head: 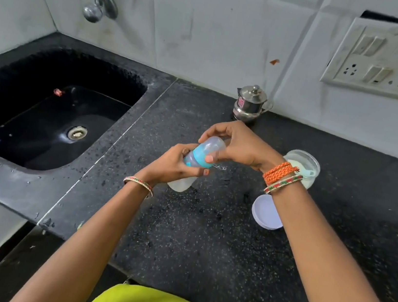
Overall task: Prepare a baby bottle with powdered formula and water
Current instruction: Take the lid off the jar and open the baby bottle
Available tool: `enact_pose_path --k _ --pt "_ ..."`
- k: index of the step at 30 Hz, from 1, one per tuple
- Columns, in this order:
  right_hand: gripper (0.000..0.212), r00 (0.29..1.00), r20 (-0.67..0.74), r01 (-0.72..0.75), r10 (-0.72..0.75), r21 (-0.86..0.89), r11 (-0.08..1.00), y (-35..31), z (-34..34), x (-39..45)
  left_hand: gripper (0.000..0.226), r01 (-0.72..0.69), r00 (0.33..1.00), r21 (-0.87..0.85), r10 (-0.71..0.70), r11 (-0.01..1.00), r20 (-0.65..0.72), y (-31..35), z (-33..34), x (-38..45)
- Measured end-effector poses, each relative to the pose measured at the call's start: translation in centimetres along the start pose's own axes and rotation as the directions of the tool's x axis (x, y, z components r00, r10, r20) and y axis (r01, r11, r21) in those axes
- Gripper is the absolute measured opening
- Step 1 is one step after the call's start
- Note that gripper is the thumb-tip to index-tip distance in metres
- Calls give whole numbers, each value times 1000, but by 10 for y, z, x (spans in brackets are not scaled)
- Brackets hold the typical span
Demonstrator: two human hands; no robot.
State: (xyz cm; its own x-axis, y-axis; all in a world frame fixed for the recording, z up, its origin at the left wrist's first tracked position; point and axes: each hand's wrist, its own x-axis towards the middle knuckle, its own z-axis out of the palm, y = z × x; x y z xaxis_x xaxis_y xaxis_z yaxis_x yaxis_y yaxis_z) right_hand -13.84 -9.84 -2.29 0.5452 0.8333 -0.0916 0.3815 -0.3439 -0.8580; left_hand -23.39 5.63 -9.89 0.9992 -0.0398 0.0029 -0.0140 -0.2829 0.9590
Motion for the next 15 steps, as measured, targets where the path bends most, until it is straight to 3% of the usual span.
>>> enact_pose_path --k 4,7,9,11,13,15 --pt "39 981 136 111 -141 204 973 -1 -2 -1 44 72 985 -96 -55 993 166 0 -19 -6" --pt "53 971 23 206 -238 431 879 -1 -13 -3 57 133 960 -276 -54 952 276 -10 -28 -10" --pt "52 972 31 195 -231 436 879 0 -20 -3 57 104 966 -226 -44 969 256 -12 -28 -9" --pt "40 988 62 103 -142 420 901 3 -18 2 54 65 984 -203 -28 977 179 -10 -24 -7" --pt "29 997 -54 -24 60 512 859 10 -13 10 46 51 997 -229 -36 972 66 -9 -23 -4" --pt "24 942 -237 -53 239 597 800 22 -9 18 38 49 998 -214 -55 976 -21 -10 -24 -1"
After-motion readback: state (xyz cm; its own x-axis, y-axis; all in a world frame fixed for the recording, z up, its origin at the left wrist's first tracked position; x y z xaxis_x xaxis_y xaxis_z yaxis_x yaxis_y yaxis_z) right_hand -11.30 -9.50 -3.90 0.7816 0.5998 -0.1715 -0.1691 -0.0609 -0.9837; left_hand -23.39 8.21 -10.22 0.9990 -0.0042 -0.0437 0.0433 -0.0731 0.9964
